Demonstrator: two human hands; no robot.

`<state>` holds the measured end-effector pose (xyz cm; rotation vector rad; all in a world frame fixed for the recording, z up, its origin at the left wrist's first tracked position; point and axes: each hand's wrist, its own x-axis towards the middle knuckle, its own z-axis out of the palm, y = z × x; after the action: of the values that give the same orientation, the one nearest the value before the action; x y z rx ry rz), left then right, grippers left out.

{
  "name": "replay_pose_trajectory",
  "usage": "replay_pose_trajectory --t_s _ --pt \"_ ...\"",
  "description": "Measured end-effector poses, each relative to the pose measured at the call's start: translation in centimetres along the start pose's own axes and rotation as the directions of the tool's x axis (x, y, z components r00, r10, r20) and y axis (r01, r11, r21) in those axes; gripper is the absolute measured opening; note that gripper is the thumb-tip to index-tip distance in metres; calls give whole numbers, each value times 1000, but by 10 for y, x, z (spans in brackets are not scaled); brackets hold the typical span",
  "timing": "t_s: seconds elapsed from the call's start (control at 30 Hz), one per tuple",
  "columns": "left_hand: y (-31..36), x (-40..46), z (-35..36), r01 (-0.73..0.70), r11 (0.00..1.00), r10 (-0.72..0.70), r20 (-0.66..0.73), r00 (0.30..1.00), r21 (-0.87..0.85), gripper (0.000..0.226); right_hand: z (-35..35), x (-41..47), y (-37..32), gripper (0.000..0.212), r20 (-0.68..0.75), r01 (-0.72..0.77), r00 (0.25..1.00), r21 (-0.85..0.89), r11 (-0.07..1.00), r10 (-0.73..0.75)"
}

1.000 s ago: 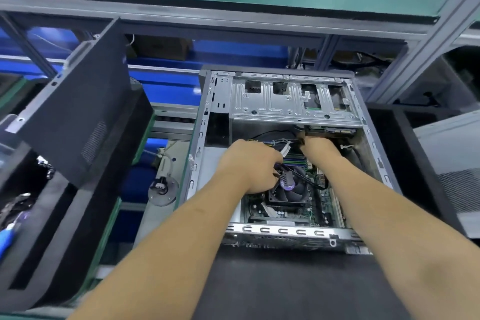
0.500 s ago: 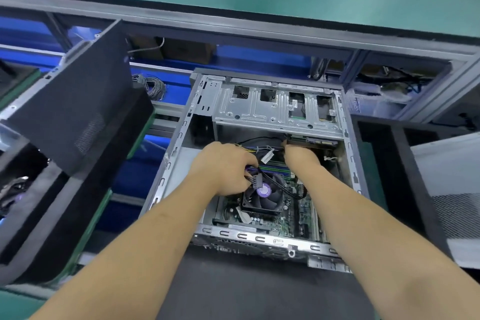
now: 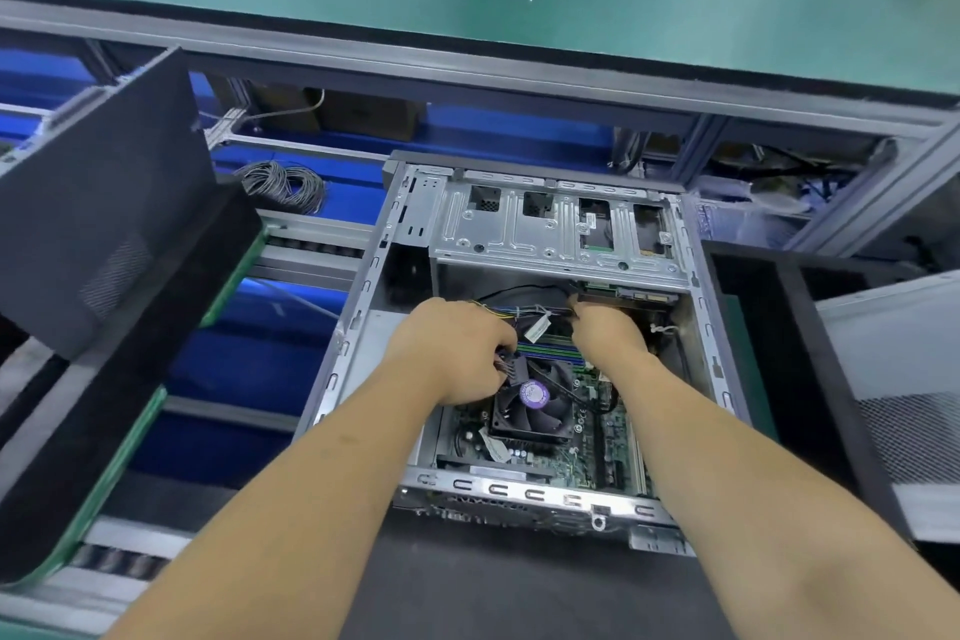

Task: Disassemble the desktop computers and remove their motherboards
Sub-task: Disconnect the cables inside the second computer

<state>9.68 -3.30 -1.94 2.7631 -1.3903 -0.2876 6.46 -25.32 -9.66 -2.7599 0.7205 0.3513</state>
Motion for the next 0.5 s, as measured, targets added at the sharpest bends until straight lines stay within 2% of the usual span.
replay_pose_trajectory --t_s 0.27,0.5 --pt "-1 1 1 11 1000 -11 1 1000 -8 33 0 -2 2 28 -3 40 999 -36 999 -40" --pt "-2 0 0 7 1000 -7 12 1000 -1 32 4 1 4 34 7 21 1000 24 999 -22"
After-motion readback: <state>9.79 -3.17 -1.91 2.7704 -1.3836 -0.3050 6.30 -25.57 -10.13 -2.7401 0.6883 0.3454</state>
